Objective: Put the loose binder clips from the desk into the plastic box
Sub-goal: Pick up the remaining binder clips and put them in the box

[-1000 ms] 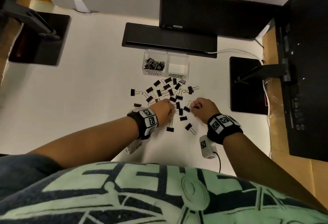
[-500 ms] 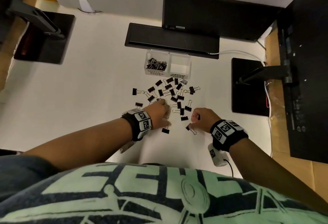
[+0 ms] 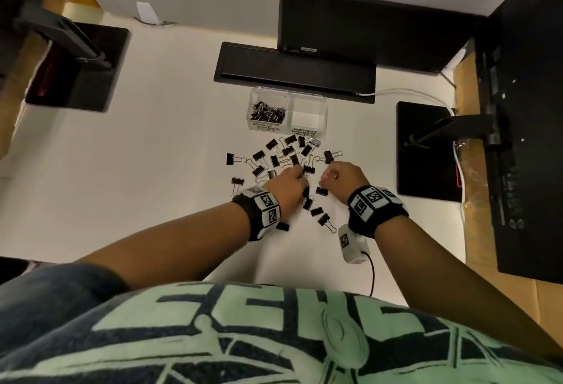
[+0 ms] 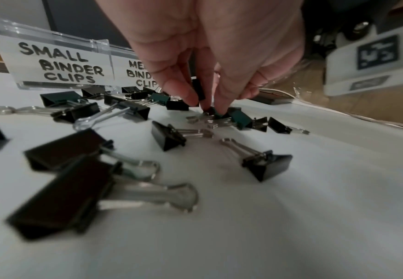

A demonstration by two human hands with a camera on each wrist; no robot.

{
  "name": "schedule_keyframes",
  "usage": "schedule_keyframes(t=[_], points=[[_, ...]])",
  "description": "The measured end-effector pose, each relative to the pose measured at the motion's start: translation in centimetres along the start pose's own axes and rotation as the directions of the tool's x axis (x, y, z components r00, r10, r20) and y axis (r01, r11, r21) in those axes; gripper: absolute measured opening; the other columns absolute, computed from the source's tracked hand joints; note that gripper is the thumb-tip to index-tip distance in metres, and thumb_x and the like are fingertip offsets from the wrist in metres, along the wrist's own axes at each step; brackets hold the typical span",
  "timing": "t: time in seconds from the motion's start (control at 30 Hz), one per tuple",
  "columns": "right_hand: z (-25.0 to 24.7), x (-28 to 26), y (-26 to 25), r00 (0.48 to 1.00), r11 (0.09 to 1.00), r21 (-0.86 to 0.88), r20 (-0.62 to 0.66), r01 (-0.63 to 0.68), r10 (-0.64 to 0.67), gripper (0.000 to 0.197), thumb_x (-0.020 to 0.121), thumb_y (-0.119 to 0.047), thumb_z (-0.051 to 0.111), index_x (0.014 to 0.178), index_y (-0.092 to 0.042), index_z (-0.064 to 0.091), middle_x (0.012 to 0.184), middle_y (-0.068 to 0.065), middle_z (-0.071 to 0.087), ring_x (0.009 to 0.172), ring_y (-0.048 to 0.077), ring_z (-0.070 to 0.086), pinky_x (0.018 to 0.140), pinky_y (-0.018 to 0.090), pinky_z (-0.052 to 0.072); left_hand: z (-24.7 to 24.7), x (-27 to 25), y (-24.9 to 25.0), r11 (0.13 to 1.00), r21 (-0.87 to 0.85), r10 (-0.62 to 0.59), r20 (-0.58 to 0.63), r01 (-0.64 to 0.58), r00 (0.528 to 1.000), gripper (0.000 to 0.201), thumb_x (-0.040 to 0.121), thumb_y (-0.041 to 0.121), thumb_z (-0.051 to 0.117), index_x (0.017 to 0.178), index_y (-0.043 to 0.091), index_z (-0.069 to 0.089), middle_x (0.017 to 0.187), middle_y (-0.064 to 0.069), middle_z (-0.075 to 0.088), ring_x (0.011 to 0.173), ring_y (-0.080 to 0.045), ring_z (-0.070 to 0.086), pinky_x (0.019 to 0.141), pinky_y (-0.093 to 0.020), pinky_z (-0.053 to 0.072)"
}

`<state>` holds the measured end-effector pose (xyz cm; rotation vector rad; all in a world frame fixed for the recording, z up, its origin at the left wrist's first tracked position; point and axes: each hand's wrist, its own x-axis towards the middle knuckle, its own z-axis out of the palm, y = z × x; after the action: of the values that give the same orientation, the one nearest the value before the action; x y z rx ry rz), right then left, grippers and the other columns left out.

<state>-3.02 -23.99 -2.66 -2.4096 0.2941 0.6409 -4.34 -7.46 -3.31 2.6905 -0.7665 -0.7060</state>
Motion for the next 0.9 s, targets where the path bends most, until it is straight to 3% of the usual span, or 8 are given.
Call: schedule_keyframes(t=[0.13, 0.23, 0.4, 0.5, 0.57, 0.67, 0.8, 0.9], points=[[0.3, 0.5, -1.0, 0.996, 0.994, 0.071, -0.049, 0.081, -0.077, 0.012, 0.084, -0.015, 0.063, 0.095, -0.015, 0.065, 0.074, -0.006, 0.055, 0.071, 0.018, 0.053, 0.065, 0.025, 0.043, 0.3, -1.1, -0.7, 0.996, -0.050, 0.070, 0.003, -0.070, 0.998, 0.028, 0.094, 0.017, 0.047, 0.114, 0.004, 0.061, 0.115, -0.011, 0.049, 0.101, -0.026, 0.054, 0.083, -0.036, 0.050], [1.0, 0.5, -1.6, 0.996, 0.996, 0.015, -0.025, 0.089, -0.089, 0.010, 0.087, -0.018, 0.060, 0.097, -0.019, 0.060, 0.066, -0.005, 0.050, 0.055, 0.015, 0.049, 0.058, 0.027, 0.045, -0.2, -1.4, -1.7, 0.987, -0.164, 0.001, -0.027, -0.005, 1.000, 0.022, 0.091, 0.016, 0.048, 0.101, 0.009, 0.066, 0.108, -0.008, 0.051, 0.092, -0.025, 0.058, 0.083, -0.036, 0.051], [0.6, 0.4, -0.8, 0.997, 0.996, 0.030, 0.009, 0.081, -0.082, 0.006, 0.084, -0.019, 0.064, 0.089, -0.016, 0.062, 0.077, -0.006, 0.054, 0.069, 0.012, 0.053, 0.062, 0.022, 0.043, -1.5, -0.7, -3.2, 0.954, -0.269, -0.171, -0.136, 0.129, 0.976, 0.027, 0.091, 0.004, 0.044, 0.109, 0.011, 0.063, 0.109, -0.012, 0.050, 0.091, -0.028, 0.058, 0.080, -0.039, 0.053], [-1.0, 1.1, -0.2, 0.993, 0.995, 0.092, -0.109, 0.046, -0.036, 0.010, 0.085, -0.016, 0.064, 0.095, -0.014, 0.062, 0.076, -0.009, 0.051, 0.068, 0.009, 0.051, 0.057, 0.018, 0.037, -2.0, -0.1, -3.3, 0.950, -0.249, -0.227, -0.131, 0.190, 0.965, 0.028, 0.089, 0.002, 0.046, 0.110, 0.009, 0.063, 0.111, -0.013, 0.050, 0.097, -0.030, 0.055, 0.083, -0.039, 0.052], [-1.8, 1.9, 0.1, 0.981, 0.990, 0.138, -0.191, -0.005, 0.031, 0.018, 0.085, -0.017, 0.065, 0.102, -0.013, 0.061, 0.080, -0.005, 0.053, 0.076, 0.016, 0.052, 0.061, 0.021, 0.038, -2.2, 0.4, -2.8, 0.945, -0.238, -0.261, -0.130, 0.226, 0.956, 0.026, 0.089, 0.006, 0.047, 0.112, 0.005, 0.061, 0.113, -0.014, 0.048, 0.100, -0.030, 0.053, 0.083, -0.037, 0.050], [-1.9, 2.9, 0.1, 0.981, 0.991, 0.126, -0.180, -0.055, 0.077, 0.030, 0.084, -0.022, 0.068, 0.110, -0.014, 0.057, 0.094, 0.000, 0.054, 0.083, 0.017, 0.052, 0.070, 0.023, 0.039, -2.2, 1.2, -1.9, 0.952, -0.192, -0.268, -0.134, 0.240, 0.954, 0.023, 0.091, 0.014, 0.050, 0.108, 0.001, 0.059, 0.114, -0.015, 0.047, 0.101, -0.031, 0.053, 0.084, -0.038, 0.048], [-1.0, 3.3, 0.1, 0.991, 0.998, 0.063, -0.132, -0.017, 0.025, 0.025, 0.084, -0.023, 0.067, 0.105, -0.012, 0.058, 0.095, 0.000, 0.056, 0.082, 0.017, 0.053, 0.069, 0.023, 0.039, -1.9, 2.0, -1.1, 0.949, -0.152, -0.285, -0.055, 0.275, 0.957, 0.031, 0.093, 0.027, 0.052, 0.110, 0.001, 0.055, 0.120, -0.016, 0.043, 0.107, -0.031, 0.049, 0.092, -0.045, 0.048], [-1.1, 3.4, 0.7, 0.993, 0.981, 0.190, -0.111, -0.026, 0.047, 0.021, 0.083, -0.022, 0.068, 0.101, -0.013, 0.061, 0.097, 0.001, 0.059, 0.085, 0.016, 0.054, 0.072, 0.024, 0.039, -1.8, 2.1, -1.0, 0.956, -0.137, -0.266, -0.043, 0.258, 0.963, 0.031, 0.093, 0.024, 0.052, 0.111, -0.001, 0.053, 0.122, -0.016, 0.041, 0.106, -0.032, 0.050, 0.089, -0.045, 0.050]])
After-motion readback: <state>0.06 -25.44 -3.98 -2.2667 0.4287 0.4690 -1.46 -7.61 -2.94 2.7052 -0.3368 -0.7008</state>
